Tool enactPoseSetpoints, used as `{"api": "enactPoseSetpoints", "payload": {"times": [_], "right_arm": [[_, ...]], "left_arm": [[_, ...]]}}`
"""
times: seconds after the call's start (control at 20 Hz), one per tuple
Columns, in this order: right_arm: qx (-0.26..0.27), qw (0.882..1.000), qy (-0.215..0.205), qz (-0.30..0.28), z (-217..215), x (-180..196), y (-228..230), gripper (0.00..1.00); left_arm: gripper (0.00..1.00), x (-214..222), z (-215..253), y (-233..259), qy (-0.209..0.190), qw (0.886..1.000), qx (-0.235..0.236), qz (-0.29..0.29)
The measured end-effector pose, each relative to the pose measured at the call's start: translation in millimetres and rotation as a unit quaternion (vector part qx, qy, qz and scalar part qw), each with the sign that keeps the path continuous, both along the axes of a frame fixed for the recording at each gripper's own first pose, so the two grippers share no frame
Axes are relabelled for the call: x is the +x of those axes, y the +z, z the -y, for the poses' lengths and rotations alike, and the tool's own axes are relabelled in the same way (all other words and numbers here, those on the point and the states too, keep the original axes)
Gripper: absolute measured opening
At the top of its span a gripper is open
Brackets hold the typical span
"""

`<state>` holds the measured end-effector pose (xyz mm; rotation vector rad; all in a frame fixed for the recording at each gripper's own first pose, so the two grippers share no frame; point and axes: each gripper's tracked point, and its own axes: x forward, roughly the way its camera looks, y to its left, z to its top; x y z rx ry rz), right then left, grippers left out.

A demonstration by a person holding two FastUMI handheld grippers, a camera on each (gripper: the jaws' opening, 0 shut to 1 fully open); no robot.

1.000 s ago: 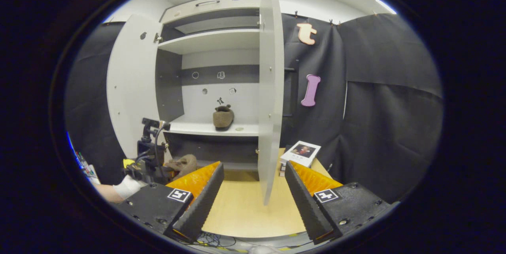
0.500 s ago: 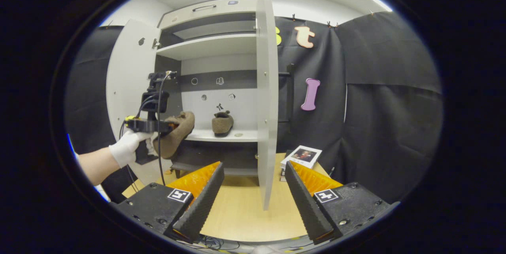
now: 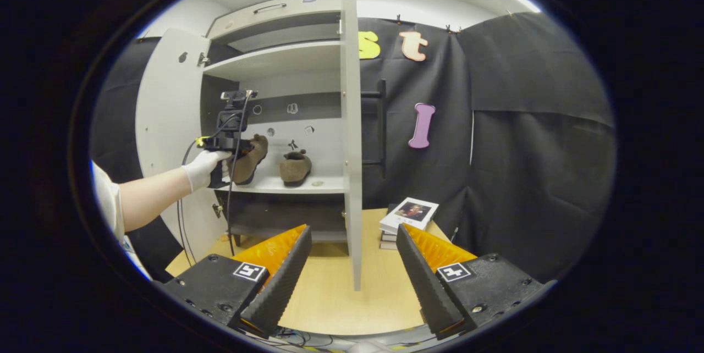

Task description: Grab one shoe with the right hand and put it into the shoe cabinet, grab the other shoe with the left hand and put it into the shoe cabinet; then close the right door with the right hand and the left door with the left hand.

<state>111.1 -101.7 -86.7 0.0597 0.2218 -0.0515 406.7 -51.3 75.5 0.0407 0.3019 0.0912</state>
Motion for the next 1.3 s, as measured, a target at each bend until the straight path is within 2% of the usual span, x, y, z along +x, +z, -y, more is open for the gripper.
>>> {"api": "enactPoseSetpoints", "payload": {"times": [0.3,0.55,0.65,0.7,0.8,0.9,0.95,1.05,1.15,1.3], "right_arm": [[0.003,1.0,-0.017,-0.004,15,8,-2,0.99],[0.008,1.0,-0.021,-0.013,20,14,-5,0.98],[0.005,1.0,-0.019,-0.013,18,14,-4,0.98],[0.003,1.0,-0.017,-0.012,17,15,-3,0.98],[0.002,1.0,-0.014,-0.008,13,15,0,0.98],[0.005,1.0,-0.01,-0.007,10,15,0,0.98],[0.007,1.0,-0.009,-0.006,9,15,0,0.98],[0.006,1.0,-0.006,-0.003,4,13,1,0.98],[-0.001,1.0,-0.005,0.0,3,11,1,0.99],[0.004,1.0,0.0,0.001,-3,8,3,0.99]], "left_arm": [[0.04,38,3,-39,0.001,0.999,0.019,-0.046],[0.02,44,-6,-59,0.009,0.996,0.035,-0.084],[0.05,40,-8,-61,0.013,0.995,0.034,-0.093],[0.11,37,-8,-64,0.012,0.994,0.033,-0.102],[0.13,36,-8,-60,0.007,0.994,0.036,-0.098],[0.2,32,-2,-60,-0.005,0.994,0.025,-0.103],[0.26,30,0,-58,-0.009,0.994,0.021,-0.104],[0.53,27,-3,-53,-0.01,0.995,0.019,-0.097],[0.57,21,-5,-45,-0.013,0.996,0.017,-0.091],[0.84,10,-2,-34,-0.026,0.996,0.002,-0.084]]}}
